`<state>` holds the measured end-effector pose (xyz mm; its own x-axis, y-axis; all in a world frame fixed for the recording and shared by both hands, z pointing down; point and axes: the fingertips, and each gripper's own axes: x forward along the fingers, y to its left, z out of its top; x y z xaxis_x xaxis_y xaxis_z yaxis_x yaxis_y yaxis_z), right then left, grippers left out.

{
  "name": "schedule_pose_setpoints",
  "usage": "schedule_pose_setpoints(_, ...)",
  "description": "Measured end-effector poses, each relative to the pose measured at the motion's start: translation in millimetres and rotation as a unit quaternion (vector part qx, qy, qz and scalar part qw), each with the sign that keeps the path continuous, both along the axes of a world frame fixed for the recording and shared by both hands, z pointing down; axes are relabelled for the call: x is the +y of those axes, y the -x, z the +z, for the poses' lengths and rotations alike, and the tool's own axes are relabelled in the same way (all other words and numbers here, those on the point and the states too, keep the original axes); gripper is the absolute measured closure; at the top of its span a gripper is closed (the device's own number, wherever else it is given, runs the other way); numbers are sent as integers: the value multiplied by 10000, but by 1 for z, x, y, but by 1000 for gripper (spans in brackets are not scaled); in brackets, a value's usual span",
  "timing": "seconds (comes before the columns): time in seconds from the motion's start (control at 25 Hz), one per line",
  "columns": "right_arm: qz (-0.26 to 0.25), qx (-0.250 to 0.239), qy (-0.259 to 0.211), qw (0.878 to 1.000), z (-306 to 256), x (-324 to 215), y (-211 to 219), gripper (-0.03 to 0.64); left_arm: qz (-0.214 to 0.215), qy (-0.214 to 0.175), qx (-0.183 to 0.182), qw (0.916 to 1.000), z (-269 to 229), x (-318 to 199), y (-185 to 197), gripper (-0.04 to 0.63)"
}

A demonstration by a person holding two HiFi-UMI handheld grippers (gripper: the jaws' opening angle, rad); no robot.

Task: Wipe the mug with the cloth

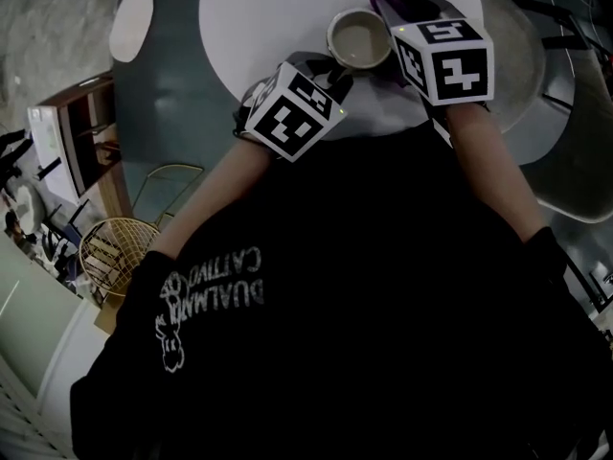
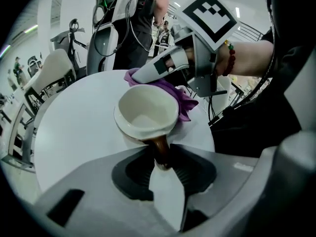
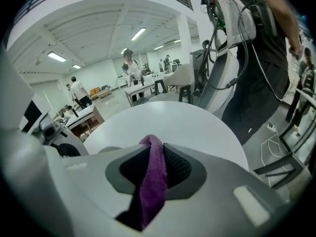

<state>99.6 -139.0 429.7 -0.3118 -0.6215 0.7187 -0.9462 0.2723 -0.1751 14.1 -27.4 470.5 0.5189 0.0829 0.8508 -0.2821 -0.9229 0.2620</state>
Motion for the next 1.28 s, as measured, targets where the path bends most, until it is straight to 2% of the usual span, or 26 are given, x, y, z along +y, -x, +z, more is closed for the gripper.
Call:
schedule_pose_setpoints(0.8, -550, 339, -41, 9979, -8, -15, 27, 538, -139, 111, 113, 9998, -5, -2, 4, 491)
schedule_pose_setpoints(1.28, -1715, 964, -200, 9803, -18, -14, 58, 543, -205, 73, 180, 9996, -5, -3, 7, 494)
